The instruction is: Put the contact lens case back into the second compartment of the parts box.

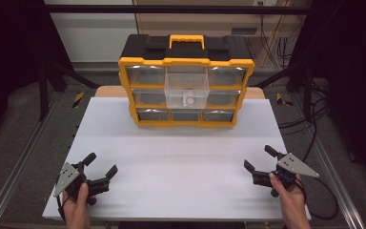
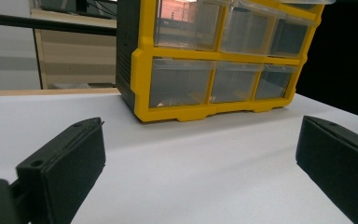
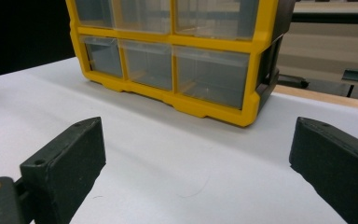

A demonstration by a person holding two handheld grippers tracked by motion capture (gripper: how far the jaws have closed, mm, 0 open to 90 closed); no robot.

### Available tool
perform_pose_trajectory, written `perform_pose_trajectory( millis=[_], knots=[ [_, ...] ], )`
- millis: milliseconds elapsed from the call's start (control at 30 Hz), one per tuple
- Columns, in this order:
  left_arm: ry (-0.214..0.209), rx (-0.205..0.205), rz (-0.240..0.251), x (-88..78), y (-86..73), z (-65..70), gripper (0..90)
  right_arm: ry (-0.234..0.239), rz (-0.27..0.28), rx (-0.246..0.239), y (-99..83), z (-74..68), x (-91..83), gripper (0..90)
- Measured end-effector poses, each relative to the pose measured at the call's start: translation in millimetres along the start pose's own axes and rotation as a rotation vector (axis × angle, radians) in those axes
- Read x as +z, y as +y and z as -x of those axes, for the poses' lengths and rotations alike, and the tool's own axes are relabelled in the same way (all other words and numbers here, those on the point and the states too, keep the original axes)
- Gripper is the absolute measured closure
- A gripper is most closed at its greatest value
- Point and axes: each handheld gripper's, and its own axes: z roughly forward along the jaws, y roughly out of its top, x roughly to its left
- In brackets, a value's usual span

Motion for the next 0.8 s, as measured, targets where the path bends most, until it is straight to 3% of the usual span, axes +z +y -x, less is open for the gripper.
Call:
perform_pose_trajectory(
  millis=[200, 267, 433, 800],
  knots=[
    [0.008, -0.003, 0.009, -2.2, 0.6, 0.5, 1.1, 0.026, -0.032, -0.035, -5.0, -8.0, 12.9, 4.2],
    [0.002, -0.007, 0.013, -3.3, 1.3, 0.8, 1.1, 0.046, -0.038, -0.022, -5.8, -10.0, 15.3, 4.7],
    [0.014, 0.002, 0.019, -4.6, 2.0, 0.4, 1.1, 0.07, -0.032, -0.023, -6.9, -14.6, 21.5, 6.2],
    [-0.02, 0.014, 0.011, 1.6, -0.1, 13.2, 1.1, 0.12, -0.009, -0.045, -10.5, -28.1, 33.7, 5.2]
  ],
)
